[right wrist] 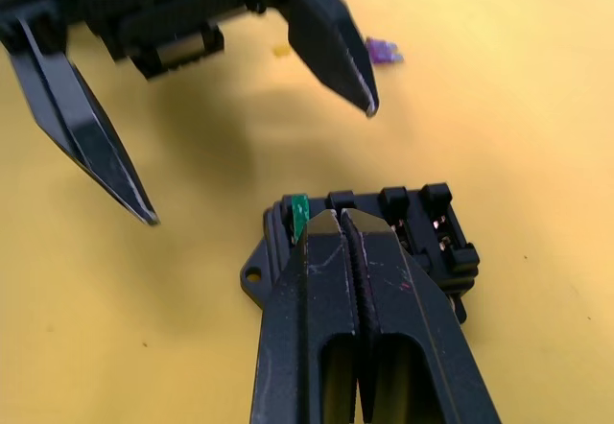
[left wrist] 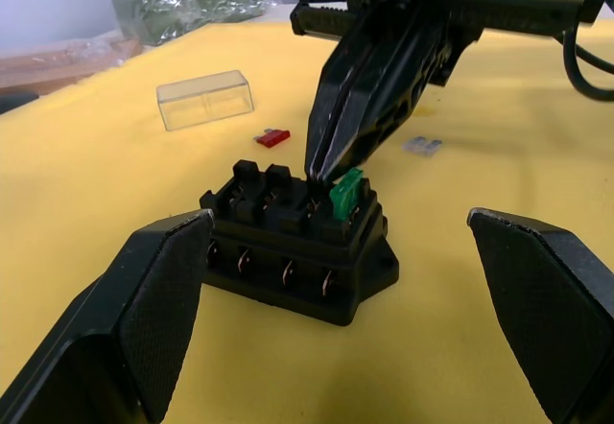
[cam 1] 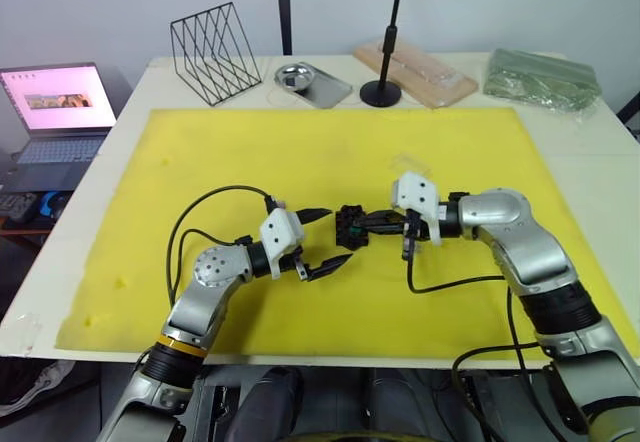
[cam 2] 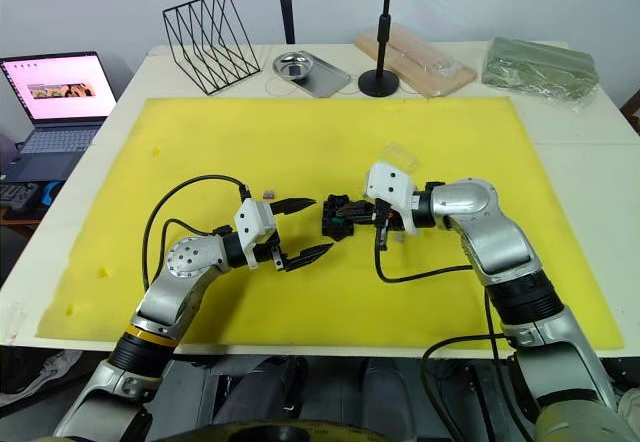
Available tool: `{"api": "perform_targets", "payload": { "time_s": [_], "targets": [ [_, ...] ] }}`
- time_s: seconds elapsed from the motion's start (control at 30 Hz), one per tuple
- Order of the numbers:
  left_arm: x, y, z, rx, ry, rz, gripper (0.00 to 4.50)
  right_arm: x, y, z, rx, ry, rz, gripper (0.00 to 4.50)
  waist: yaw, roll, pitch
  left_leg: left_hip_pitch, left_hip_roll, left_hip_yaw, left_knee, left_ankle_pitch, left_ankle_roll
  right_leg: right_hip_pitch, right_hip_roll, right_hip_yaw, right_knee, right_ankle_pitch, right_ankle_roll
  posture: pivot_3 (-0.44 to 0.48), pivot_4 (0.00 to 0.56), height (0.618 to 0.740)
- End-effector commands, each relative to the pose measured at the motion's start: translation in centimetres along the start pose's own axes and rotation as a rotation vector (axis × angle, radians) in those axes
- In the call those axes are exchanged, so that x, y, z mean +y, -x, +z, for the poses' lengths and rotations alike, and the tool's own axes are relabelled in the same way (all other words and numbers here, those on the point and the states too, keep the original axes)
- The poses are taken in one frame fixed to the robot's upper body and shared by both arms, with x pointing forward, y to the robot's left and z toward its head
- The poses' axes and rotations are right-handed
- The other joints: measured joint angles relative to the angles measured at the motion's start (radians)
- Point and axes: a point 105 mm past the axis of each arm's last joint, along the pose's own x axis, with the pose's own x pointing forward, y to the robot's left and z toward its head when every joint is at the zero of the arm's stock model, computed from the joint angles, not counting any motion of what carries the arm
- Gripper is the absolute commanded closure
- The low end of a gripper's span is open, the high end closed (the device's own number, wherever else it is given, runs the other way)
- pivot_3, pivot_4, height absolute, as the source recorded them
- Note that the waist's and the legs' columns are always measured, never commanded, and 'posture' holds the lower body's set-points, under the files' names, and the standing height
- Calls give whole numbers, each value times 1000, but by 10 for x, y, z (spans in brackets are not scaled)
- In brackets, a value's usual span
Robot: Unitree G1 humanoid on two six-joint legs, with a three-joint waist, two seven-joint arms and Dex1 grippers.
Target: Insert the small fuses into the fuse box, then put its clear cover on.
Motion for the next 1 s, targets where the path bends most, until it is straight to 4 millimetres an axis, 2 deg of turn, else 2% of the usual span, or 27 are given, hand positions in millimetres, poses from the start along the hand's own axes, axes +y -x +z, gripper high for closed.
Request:
{"api": "perform_targets", "payload": {
  "time_s": [0.03,0.37,0.53,0.83,0.93,1.0],
  "targets": [
    [0,-3,8,-28,-26,-12,0,-1,7,22,-68,34,-1,4464,0,0,0,0,0,0,0,0,0,0,0,0,0,0,0,0,150,740],
    [0,-3,7,-28,-27,-15,0,6,2,15,-28,32,21,4464,0,0,0,0,0,0,0,0,0,0,0,0,0,0,0,0,150,740],
    [-1,-2,7,-26,-28,-15,0,13,-4,-3,53,51,49,4464,0,0,0,0,0,0,0,0,0,0,0,0,0,0,0,0,150,740],
    [-1,-2,7,-23,-27,-11,0,12,-5,-27,165,62,36,4464,0,0,-1,1,0,0,0,0,0,1,0,0,0,0,0,0,150,740],
    [-1,-2,7,-23,-27,-10,0,11,-5,-28,172,75,27,4464,0,0,-1,5,0,0,0,0,0,5,0,0,0,0,0,0,150,740],
    [-1,-2,6,-22,-26,-9,0,11,-4,-28,176,78,31,4464,1,0,-1,12,0,0,-2,-4,7,12,0,0,-2,-1,0,0,150,740]
  ]
}}
